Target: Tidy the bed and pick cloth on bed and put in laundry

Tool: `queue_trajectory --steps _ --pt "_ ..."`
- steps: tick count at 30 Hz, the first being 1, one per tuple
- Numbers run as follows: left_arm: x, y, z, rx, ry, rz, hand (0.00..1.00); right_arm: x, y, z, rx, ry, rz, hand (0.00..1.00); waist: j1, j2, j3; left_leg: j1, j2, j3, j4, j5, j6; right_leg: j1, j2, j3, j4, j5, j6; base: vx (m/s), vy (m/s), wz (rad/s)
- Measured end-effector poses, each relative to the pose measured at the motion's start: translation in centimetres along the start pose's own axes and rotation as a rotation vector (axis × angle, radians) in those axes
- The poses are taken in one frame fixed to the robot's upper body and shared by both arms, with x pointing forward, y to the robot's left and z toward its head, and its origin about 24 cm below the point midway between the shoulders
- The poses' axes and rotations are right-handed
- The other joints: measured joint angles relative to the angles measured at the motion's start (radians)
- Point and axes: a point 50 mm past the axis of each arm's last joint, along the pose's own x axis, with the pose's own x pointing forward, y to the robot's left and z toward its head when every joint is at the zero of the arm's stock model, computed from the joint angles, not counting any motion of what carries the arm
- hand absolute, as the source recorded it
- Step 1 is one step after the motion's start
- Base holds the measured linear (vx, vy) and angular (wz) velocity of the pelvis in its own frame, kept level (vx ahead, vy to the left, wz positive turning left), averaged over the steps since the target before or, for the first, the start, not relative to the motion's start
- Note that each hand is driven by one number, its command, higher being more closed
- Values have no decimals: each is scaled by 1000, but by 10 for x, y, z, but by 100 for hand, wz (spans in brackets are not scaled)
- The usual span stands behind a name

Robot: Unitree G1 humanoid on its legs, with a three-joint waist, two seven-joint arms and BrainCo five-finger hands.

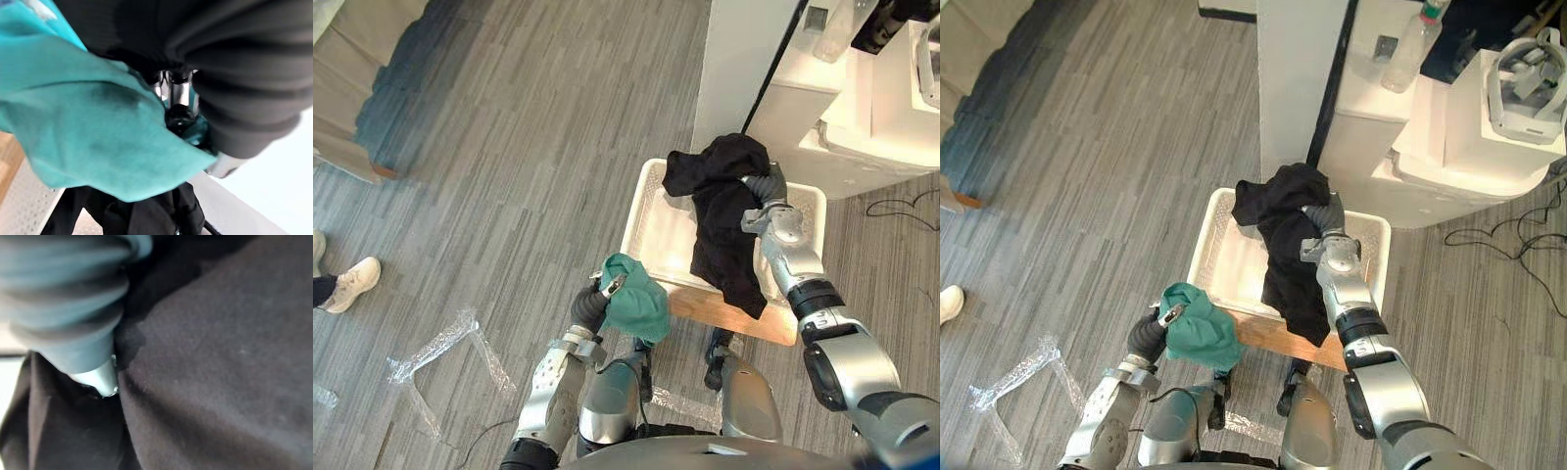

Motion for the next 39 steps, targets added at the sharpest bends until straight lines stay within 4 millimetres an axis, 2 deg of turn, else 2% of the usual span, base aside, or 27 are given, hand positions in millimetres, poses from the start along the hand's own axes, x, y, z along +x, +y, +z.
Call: queue_trajectory --steps 5,6,10,13,15,17,19,21,23,26,32,39 --pt "-1 4 4 -21 -37 26 100 -22 -12 -29 1 43 -68 100 -22 25 18 1 6 13 16 -23 17 -1 4 7 11 -9 -6 -41 -9 -6" --pt "-2 5 5 -20 -40 28 100 -27 -12 -35 -1 54 -78 0 -27 26 19 1 6 15 17 -24 18 -1 4 9 11 -10 -5 -105 -5 -7" --pt "-4 7 6 -18 -60 43 100 -57 -23 -67 -39 122 -125 0 -35 26 19 10 8 38 22 -33 23 1 9 35 7 -10 -4 -58 -5 -14" --pt "-11 10 7 -19 -75 67 100 -82 -31 -85 -87 157 -139 0 -54 28 18 28 8 43 10 -36 19 17 12 37 -10 -5 3 -15 3 -10" --pt "-14 10 7 -19 -78 71 100 -100 -30 -95 -136 172 -130 0 -64 29 15 47 13 43 8 -37 20 46 21 38 -33 0 5 42 -8 -3" --pt "-15 10 7 -18 -79 71 100 -108 -25 -98 -156 170 -119 0 -68 29 14 64 17 43 8 -37 20 70 28 37 -51 5 6 48 -17 -2" --pt "-18 11 7 -19 -76 78 100 -117 -18 -104 -178 187 -91 0 -72 26 -31 64 22 44 -3 -37 18 76 38 35 -80 14 6 68 -15 -1" --pt "-22 11 7 -19 -77 82 100 -124 -17 -108 -178 200 -94 0 -74 27 -73 71 25 42 -8 -40 14 91 45 33 -97 20 7 108 -11 1" --pt "-25 9 12 -16 -98 80 100 -127 -14 -106 -162 191 -96 0 -73 26 -86 112 29 43 -16 -47 5 136 53 32 -120 22 9 107 -4 -5" --pt "-30 7 19 -9 -126 76 100 -136 -16 -108 -169 197 -95 0 -71 23 -152 137 31 43 -40 -48 3 168 63 31 -158 29 11 67 5 -1" --pt "-35 -2 40 18 -214 9 100 -148 -20 -110 -169 207 -131 0 -58 15 -204 180 39 44 -42 -62 -4 233 80 31 -209 38 11 24 1 0" --pt "-42 -21 92 81 -457 -119 100 -159 -40 -110 -170 241 -262 0 -55 6 -254 202 47 64 -41 -72 -3 252 90 47 -210 36 9 3 5 -6"
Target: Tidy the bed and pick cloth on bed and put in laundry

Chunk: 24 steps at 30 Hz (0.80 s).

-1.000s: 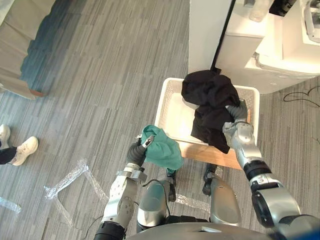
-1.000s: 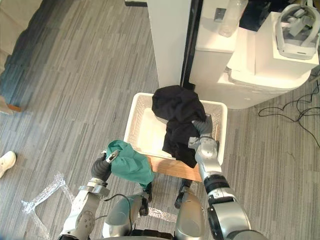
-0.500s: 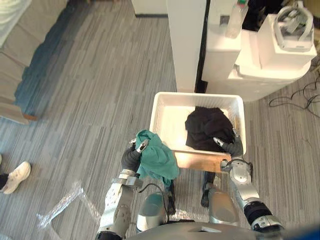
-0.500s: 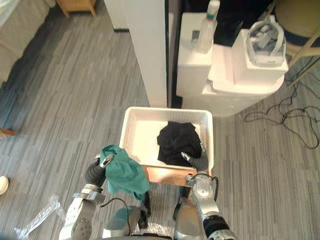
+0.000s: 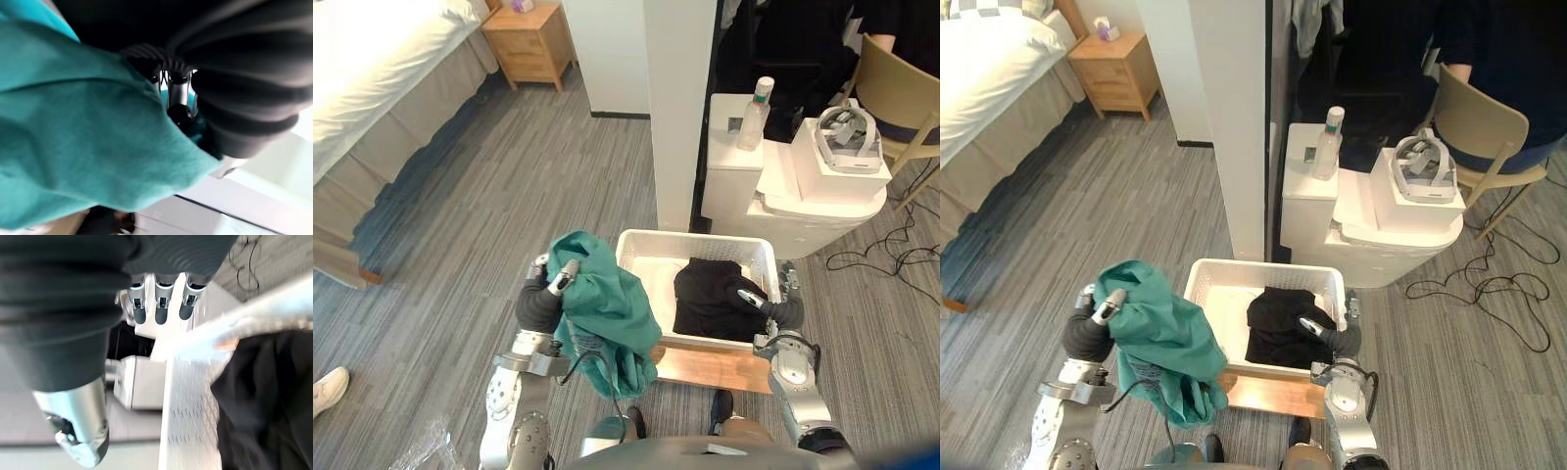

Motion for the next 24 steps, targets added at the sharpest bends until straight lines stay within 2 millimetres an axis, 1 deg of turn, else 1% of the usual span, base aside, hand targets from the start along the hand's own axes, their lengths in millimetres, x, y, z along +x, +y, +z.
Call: queue_trajectory --steps 2,5,7,8,9,10,11,12,13,15,16,17,18,19,21,22,23,24 --pt "4 -2 11 25 -56 -23 100 -3 -9 -7 -7 37 -42 0 -2 -4 -23 0 1 6 1 -4 0 -3 2 7 0 0 0 2 10 -15" --pt "16 -2 34 118 -187 -32 100 -9 -24 -19 -8 105 -124 0 -22 -7 -48 0 2 18 1 -8 1 -6 4 15 -1 0 0 17 14 -9" --pt "29 -2 52 210 -291 -29 100 -17 -38 -29 -21 151 -163 0 -29 -5 -56 12 4 41 2 -14 -1 -8 13 39 -1 1 0 13 10 -28" --pt "35 -3 58 233 -321 -29 100 -21 -42 -33 -20 169 -171 0 -30 -4 -57 18 6 53 2 -17 -3 -8 16 50 -1 3 -2 6 8 -40" --pt "45 -3 67 284 -353 -38 100 -27 -48 -39 -19 196 -175 0 -39 -5 -63 20 9 65 7 -21 -6 -10 18 63 -2 4 -4 2 6 -31" --pt "51 -3 72 304 -370 -47 100 -30 -50 -42 -23 210 -172 0 -47 -6 -64 21 11 70 9 -23 -6 -11 19 67 -2 5 -4 2 5 -28" --pt "65 -4 80 349 -400 -68 100 -36 -56 -49 -34 242 -169 0 -59 -7 -66 24 14 82 11 -25 -8 -12 21 73 -1 7 -7 -9 -3 -31" --pt "80 -3 84 372 -413 -69 100 -43 -62 -57 -54 278 -156 0 -67 -8 -68 32 16 95 8 -26 -11 -15 26 94 -6 10 -10 -13 -5 -36" --pt "88 0 84 392 -409 -58 100 -48 -65 -63 -68 309 -146 0 -74 -8 -70 35 17 104 8 -27 -13 -16 28 101 -6 12 -11 -28 -10 -42" --pt "113 14 81 442 -360 8 100 -60 -71 -80 -97 393 -122 0 -101 -9 -89 36 19 124 7 -29 -15 -28 34 124 -6 19 -14 -17 -10 -33" --pt "119 17 80 449 -348 27 100 -63 -73 -84 -104 418 -118 0 -112 -11 -89 37 20 130 7 -29 -15 -29 35 125 -6 20 -14 -16 -13 -25" --pt "128 23 80 477 -334 59 100 -71 -79 -93 -115 464 -119 0 -127 -15 -92 37 22 142 7 -29 -16 -34 37 134 -6 24 -17 -23 -14 -24" --pt "135 26 80 492 -329 84 100 -78 -88 -100 -117 508 -140 0 -135 -16 -92 38 22 147 7 -29 -16 -37 40 148 -6 28 -18 -27 -15 -27" --pt "139 28 81 505 -328 99 100 -84 -94 -105 -117 539 -157 0 -137 -17 -92 42 22 154 6 -29 -16 -38 41 153 -5 30 -20 -19 -9 -31" --pt "151 32 89 556 -339 131 100 -102 -114 -119 -113 633 -206 0 -143 -18 -93 54 23 174 4 -31 -19 -38 48 174 -6 35 -22 -28 -9 -27" --pt "155 32 92 575 -343 135 100 -107 -118 -122 -108 655 -216 0 -148 -20 -94 54 24 176 5 -32 -19 -38 48 176 -6 36 -23 -48 -18 -13" --pt "162 32 98 598 -354 145 100 -116 -123 -127 -100 688 -220 0 -159 -26 -98 54 25 178 5 -32 -19 -38 49 178 -6 37 -24 -46 -19 -7" --pt "168 33 102 607 -365 153 100 -121 -125 -130 -96 707 -222 0 -161 -30 -101 55 26 185 6 -33 -21 -39 51 181 -7 38 -25 -44 -20 -19"
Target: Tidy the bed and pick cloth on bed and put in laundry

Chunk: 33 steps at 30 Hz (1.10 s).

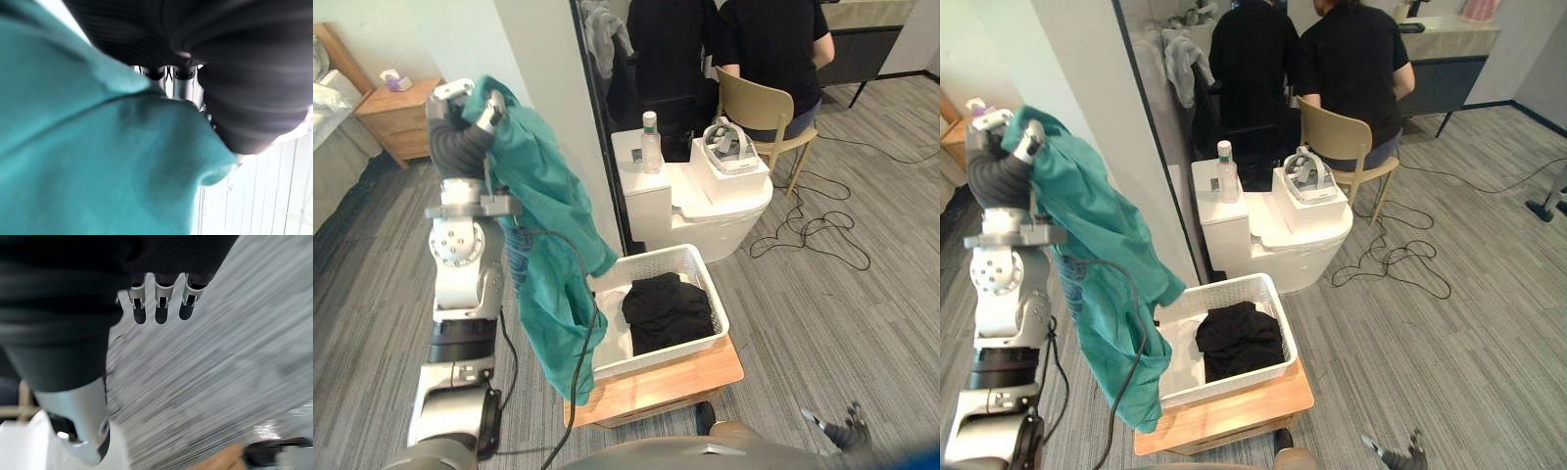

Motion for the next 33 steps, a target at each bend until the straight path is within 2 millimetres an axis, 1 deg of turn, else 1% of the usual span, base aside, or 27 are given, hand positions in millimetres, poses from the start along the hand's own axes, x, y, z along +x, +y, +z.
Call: queue_trajectory --steps 1,3,4,7,11,13,16,17,19,20,22,23,25,26,27,30,33 --pt "9 2 3 14 -13 13 100 -1 -3 -5 4 17 6 0 -3 -4 -2 6 1 15 0 -2 -2 -2 4 17 0 2 -1 -33 -14 -26" --pt "21 4 5 24 -23 19 100 -3 -8 -9 14 26 9 0 -8 -6 -4 13 1 30 0 -5 -5 -2 7 33 0 5 -1 -53 -10 -28" --pt "26 5 7 39 -29 14 100 -3 -10 -10 21 23 13 0 -19 -6 -4 14 0 39 1 -9 -9 -6 7 43 0 5 -1 -57 -3 -21" --pt "34 2 9 66 -35 -16 100 -5 -13 -16 32 41 16 0 -37 -5 -6 14 -1 49 1 -11 -11 -12 7 52 0 7 1 -39 -2 -14" --pt "35 -11 7 137 -35 -118 100 -7 -14 -23 38 66 21 0 -45 -1 -9 14 -1 80 -2 -12 -12 -28 15 82 1 13 0 -9 -1 -24" --pt "32 -21 1 185 -6 -196 100 -8 -12 -24 45 70 26 0 -51 -1 -10 17 -1 91 -3 -9 -8 -32 19 96 5 16 0 11 0 -15" --pt "27 -32 -10 202 45 -279 100 -10 -10 -26 63 72 22 0 -54 0 -10 18 -2 95 -4 -10 -8 -33 19 101 5 21 2 -3 1 -7" --pt "23 -38 -16 199 78 -323 100 -11 -7 -28 70 75 28 0 -54 0 -9 17 -4 96 -5 -10 -8 -35 19 103 5 22 2 0 0 0" --pt "8 -40 -29 191 140 -371 100 -11 -4 -28 68 75 42 0 -56 6 -7 19 -7 98 -10 -10 -7 -37 17 103 5 22 3 -20 5 -4" --pt "-16 -40 -47 164 239 -390 100 -12 -3 -28 61 75 49 0 -63 15 -3 24 -12 101 -21 -10 -7 -38 16 103 4 20 5 -15 10 -4" --pt "-39 -42 -62 139 324 -412 100 -12 0 -27 51 73 65 0 -70 20 4 24 -14 102 -24 -11 -6 -39 15 102 0 17 8 0 0 0" --pt "-58 -45 -73 118 388 -428 100 -12 4 -26 41 68 84 0 -78 20 18 21 -16 101 -23 -13 -7 -41 12 101 0 10 15 -29 -4 3" --pt "-87 -50 -88 75 488 -450 100 -12 10 -25 29 66 102 0 -79 24 25 -4 -20 100 -22 -17 -8 -65 8 101 0 8 19 -16 -5 1" --pt "-96 -53 -93 61 520 -456 100 -11 13 -23 26 61 108 0 -80 26 32 -16 -22 100 -21 -18 -7 -78 5 101 1 9 21 0 0 0" --pt "-105 -56 -97 46 545 -461 100 -8 17 -19 30 55 114 0 -81 26 49 -24 -24 99 -20 -17 -6 -84 3 101 5 10 23 0 0 0" --pt "-118 -64 -100 15 564 -470 100 -3 26 -8 29 27 138 0 -83 33 85 -27 -25 99 -14 -14 1 -94 3 101 6 15 21 20 -1 -1" --pt "-123 -70 -100 -2 555 -480 100 2 36 3 24 -5 169 0 -87 48 106 -42 -22 98 -3 -22 1 -105 3 100 6 16 22 22 1 1"
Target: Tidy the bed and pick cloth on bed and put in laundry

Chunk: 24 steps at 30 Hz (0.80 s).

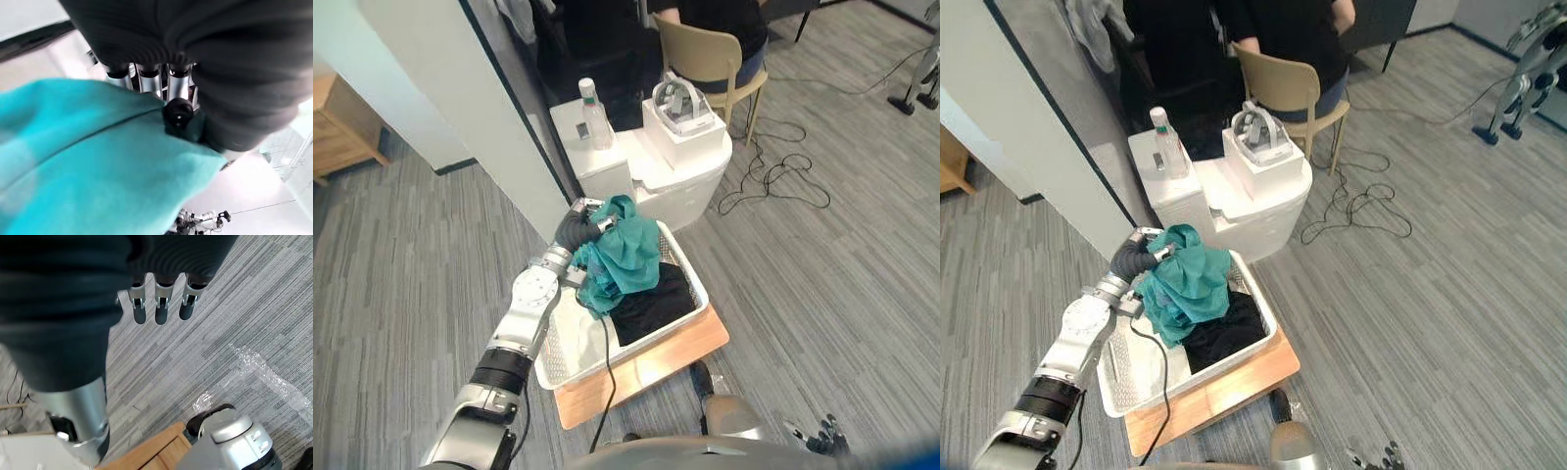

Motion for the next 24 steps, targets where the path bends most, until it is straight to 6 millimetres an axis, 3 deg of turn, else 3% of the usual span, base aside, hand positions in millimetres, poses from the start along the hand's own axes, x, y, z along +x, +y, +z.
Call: queue_trajectory --steps 5,7,11,12,17,24 --pt "1 -7 -5 -41 20 31 100 10 17 20 -1 -57 54 0 -1 5 54 -21 5 -6 27 -14 2 -6 -3 -6 1 -1 0 -21 -8 4" --pt "-1 -14 -17 -65 88 22 100 13 22 28 -11 -79 73 0 -2 5 64 -47 12 -8 54 -26 3 -19 -4 -8 7 -4 1 -51 -23 -1" --pt "-18 -36 -64 -145 351 10 100 22 36 52 -19 -144 120 0 -18 6 110 -87 21 -9 96 -40 8 -77 -7 -8 70 -31 4 -50 -35 0" --pt "-26 -42 -77 -169 434 8 0 23 38 55 -22 -154 124 0 -19 5 126 -88 25 -8 106 -45 7 -77 -5 -8 74 -33 4 -36 -39 -5" --pt "-66 -61 -122 -229 712 60 0 25 45 61 -43 -165 142 0 -21 5 154 -98 30 -5 119 -50 6 -85 -3 -5 77 -35 3 -24 -35 -2" --pt "-86 -56 -129 -234 714 228 0 24 47 62 -53 -168 148 0 -18 5 154 -74 33 -3 120 -51 3 -61 -1 -4 79 -36 2 -4 -1 0"
